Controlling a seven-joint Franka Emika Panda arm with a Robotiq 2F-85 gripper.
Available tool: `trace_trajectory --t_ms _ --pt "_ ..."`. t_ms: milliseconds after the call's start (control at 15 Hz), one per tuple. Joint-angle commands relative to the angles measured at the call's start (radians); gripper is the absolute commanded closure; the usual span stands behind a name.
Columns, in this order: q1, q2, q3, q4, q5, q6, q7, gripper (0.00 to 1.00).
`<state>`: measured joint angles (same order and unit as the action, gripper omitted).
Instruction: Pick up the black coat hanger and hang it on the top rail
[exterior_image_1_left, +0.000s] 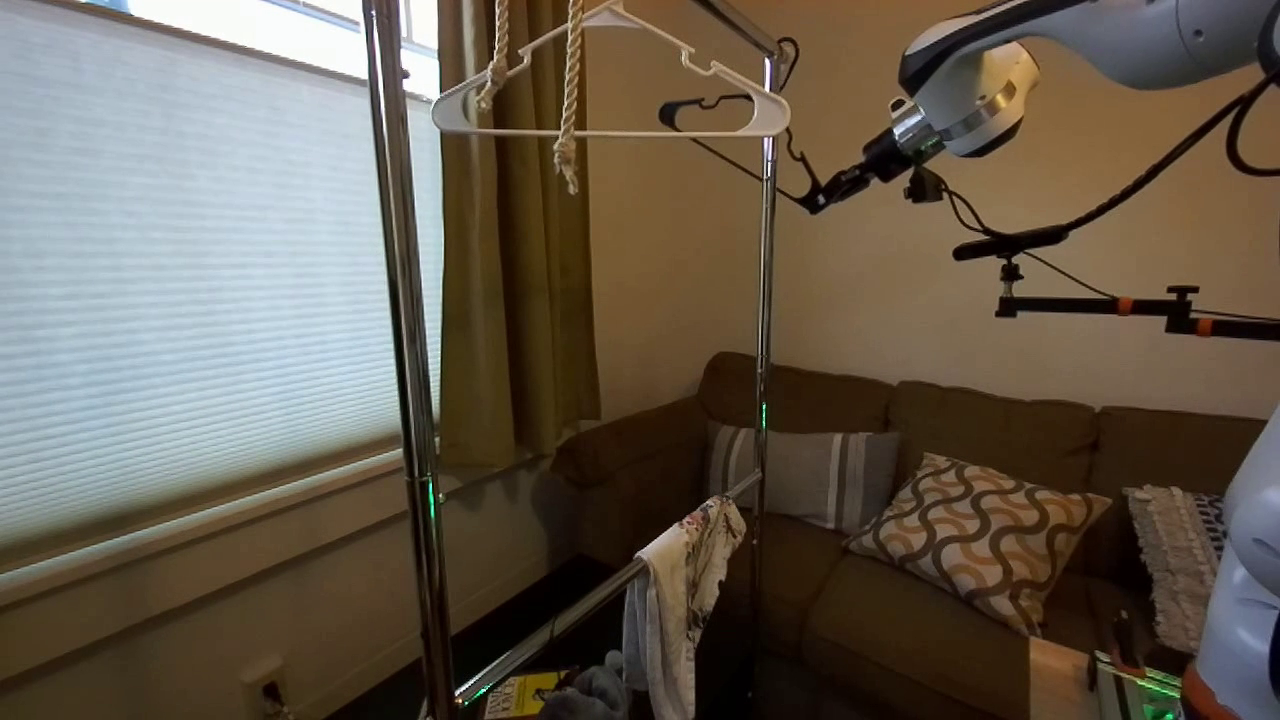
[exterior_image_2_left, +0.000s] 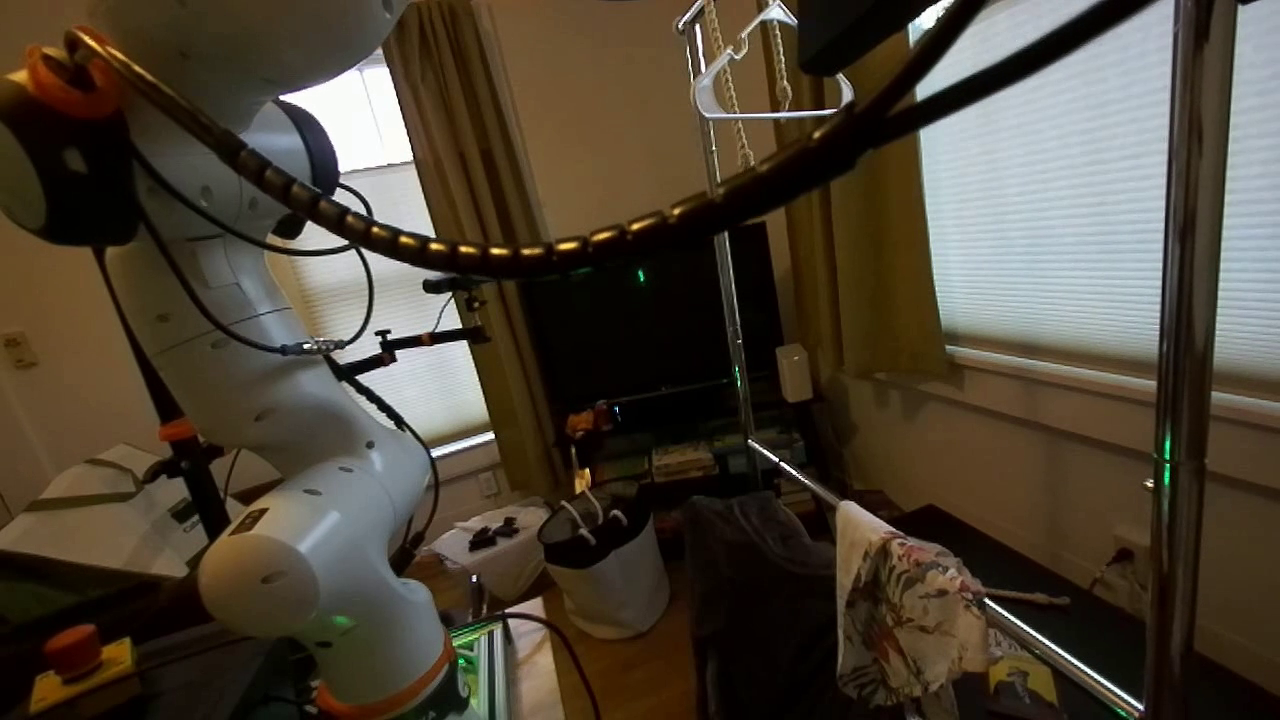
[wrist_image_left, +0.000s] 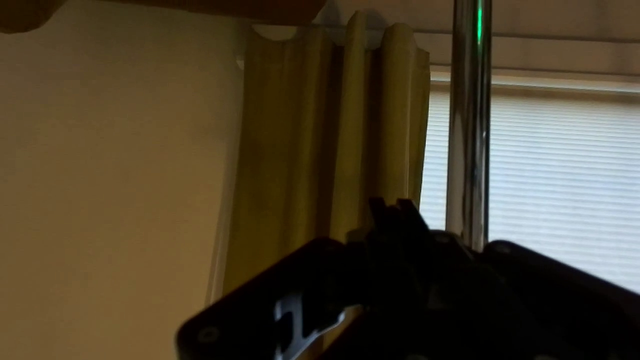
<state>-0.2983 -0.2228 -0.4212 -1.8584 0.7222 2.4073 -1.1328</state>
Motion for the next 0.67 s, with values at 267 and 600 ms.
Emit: trace_trajectory --t_ms 267,600 --pt "0.009 0.003 -0.014 0.004 -0.067 -0.029 0.067 0.66" --pt "0.003 -0.042 -0.029 -0.064 -0.058 0.012 0.034 0.29"
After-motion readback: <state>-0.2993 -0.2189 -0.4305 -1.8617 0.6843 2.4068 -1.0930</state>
